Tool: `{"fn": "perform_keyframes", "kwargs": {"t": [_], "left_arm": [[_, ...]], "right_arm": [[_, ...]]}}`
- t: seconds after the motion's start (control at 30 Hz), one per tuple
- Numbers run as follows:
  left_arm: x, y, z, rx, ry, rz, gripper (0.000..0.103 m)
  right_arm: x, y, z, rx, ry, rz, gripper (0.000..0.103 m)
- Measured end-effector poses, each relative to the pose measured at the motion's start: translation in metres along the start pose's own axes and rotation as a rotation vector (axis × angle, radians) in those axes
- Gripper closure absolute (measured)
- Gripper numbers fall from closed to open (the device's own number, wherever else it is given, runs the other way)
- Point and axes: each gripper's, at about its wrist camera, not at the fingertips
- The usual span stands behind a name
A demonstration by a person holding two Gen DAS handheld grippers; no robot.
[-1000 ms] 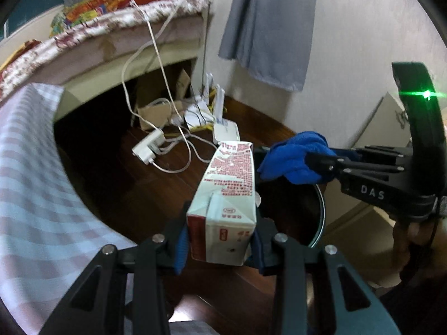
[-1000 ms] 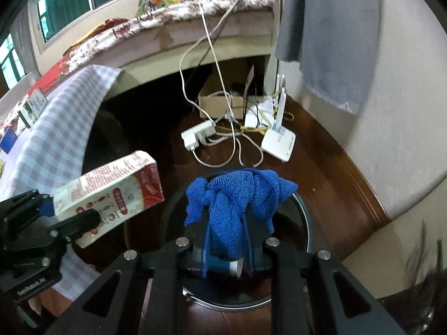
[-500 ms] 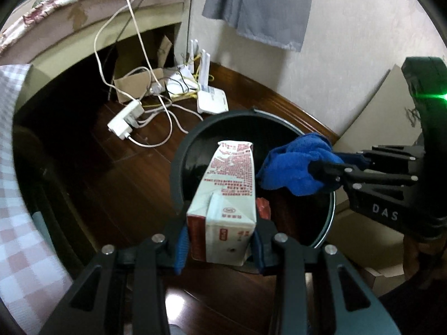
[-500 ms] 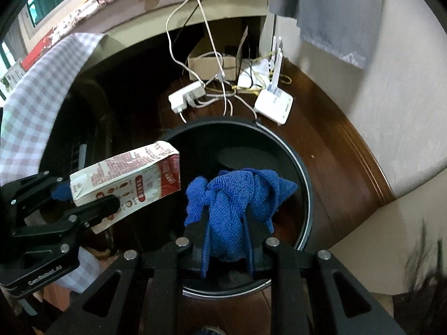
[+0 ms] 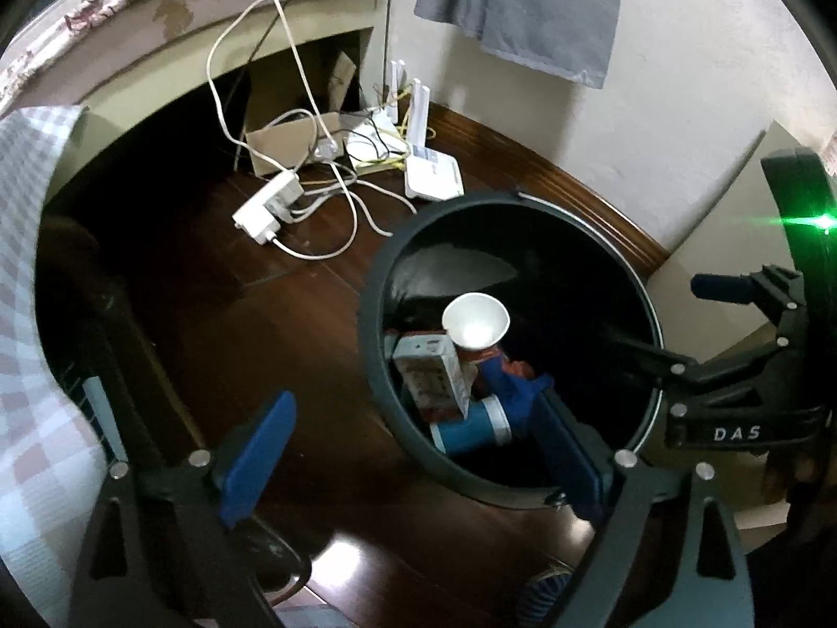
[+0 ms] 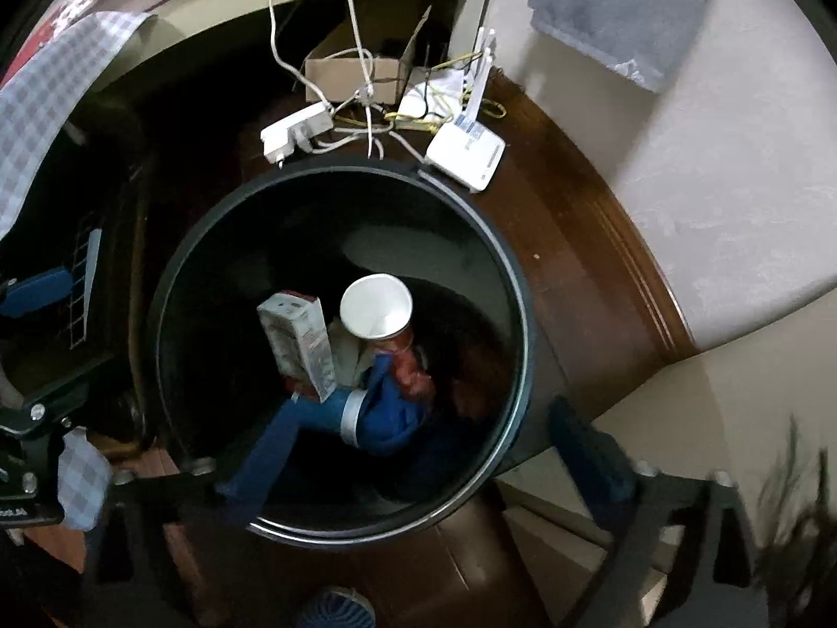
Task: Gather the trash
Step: 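Move both tools back to the table toward the yellow cloth and green carton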
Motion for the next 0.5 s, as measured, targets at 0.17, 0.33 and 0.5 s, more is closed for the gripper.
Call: {"fn": "perform_keyframes", "kwargs": {"t": [0.17, 0.33, 0.5], "left_arm": [[-0.01, 0.003, -0.002, 0.012, 0.014, 0.018, 0.01], [-0.018, 0.005, -0.001, 0.026, 0.025, 0.026, 0.009], [-0.029, 0.007, 0.001, 0.037, 0.032, 0.042, 0.009]], "right_arm": [[-0.009, 0.0, -0.001, 0.012, 0.007, 0.017, 0.002], [-0.016, -0.001, -0.001, 0.021, -0.001, 0.023, 0.002], [-0.028, -0.001, 0.007, 0.049, -0.001, 0.04, 0.001]]}}
Point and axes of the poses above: each gripper's, at about its wrist camera, not at the fingertips, and x roughly the way its jaws point, z to its right, y to its top, and after that the axes turned 1 degree about -x, right-handed
